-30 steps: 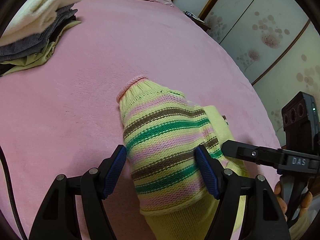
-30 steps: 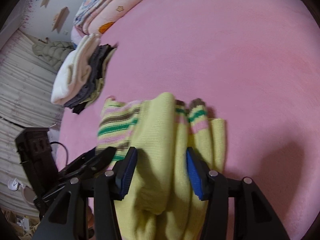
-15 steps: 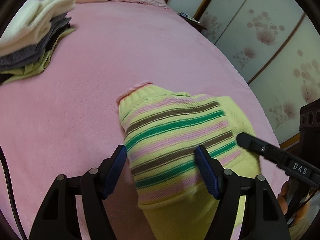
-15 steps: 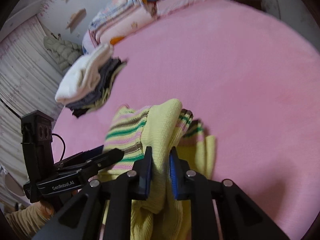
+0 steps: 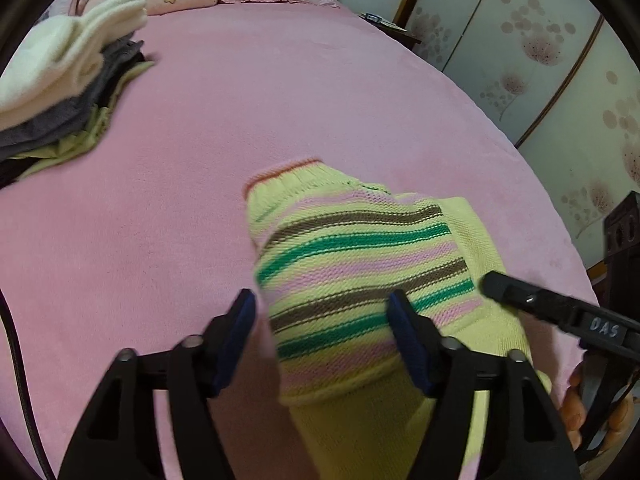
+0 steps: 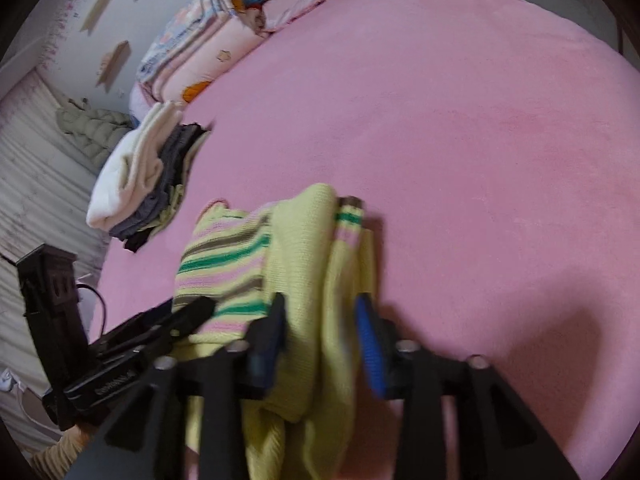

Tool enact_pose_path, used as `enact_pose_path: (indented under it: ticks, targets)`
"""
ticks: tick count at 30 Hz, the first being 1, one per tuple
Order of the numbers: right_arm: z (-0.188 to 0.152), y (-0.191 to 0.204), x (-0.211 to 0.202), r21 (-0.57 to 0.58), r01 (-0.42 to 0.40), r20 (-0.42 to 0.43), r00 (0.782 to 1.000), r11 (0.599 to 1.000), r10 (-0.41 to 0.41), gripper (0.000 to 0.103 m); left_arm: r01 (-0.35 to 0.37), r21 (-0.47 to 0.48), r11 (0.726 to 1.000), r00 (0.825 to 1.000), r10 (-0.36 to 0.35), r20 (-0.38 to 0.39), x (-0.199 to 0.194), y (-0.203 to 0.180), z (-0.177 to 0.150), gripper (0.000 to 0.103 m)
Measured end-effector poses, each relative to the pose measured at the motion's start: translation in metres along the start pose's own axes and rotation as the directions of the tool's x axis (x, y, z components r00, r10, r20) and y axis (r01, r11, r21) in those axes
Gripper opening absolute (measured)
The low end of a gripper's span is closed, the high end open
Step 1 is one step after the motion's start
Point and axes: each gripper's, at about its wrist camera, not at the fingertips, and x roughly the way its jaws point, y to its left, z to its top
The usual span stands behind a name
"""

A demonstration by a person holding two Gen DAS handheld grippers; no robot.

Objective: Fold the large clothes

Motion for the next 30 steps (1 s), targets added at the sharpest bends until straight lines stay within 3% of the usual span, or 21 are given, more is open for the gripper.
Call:
enact_pose_path:
  ticks: [3,8,16,21,30]
  targets:
    - [0.002,0.003,-0.019,0.009,0.002,0.023,1.000,1.000,-0.002,0.043,-0.034,0.008,0.999,0.999,0.034,0.011,-0.018,-0.001,0.003,0.085]
    - [0.003,0.014,-0.053,0.008,-0.020,0.063,0.998,1.000,0.019,0.063,-0.058,-0.013,0.998,0.998,0.058,-0.007,-0.044,-0.003,0.005,0.088]
    - [0.004,0.035,-0.096,-0.029,-0.032,0.096,0.995,0.999,0.034,0.064,-0.087,0.010,0.996,0.996,0.086,0.018,-0.091,-0.024,0.012,0.088]
    - [0.009,0.049,-0.122,-0.075,-0.025,0.113,0.993,0.997,0.033,0.073,-0.088,0.011,0.996,0.995,0.088,0.041,-0.113,-0.034,0.016,0.088]
    - [0.026,0.068,-0.150,-0.146,-0.044,0.057,0.997,0.988,0.052,0.075,-0.132,0.018,0.991,0.989,0.131,0.064,-0.137,-0.044,0.020,0.088]
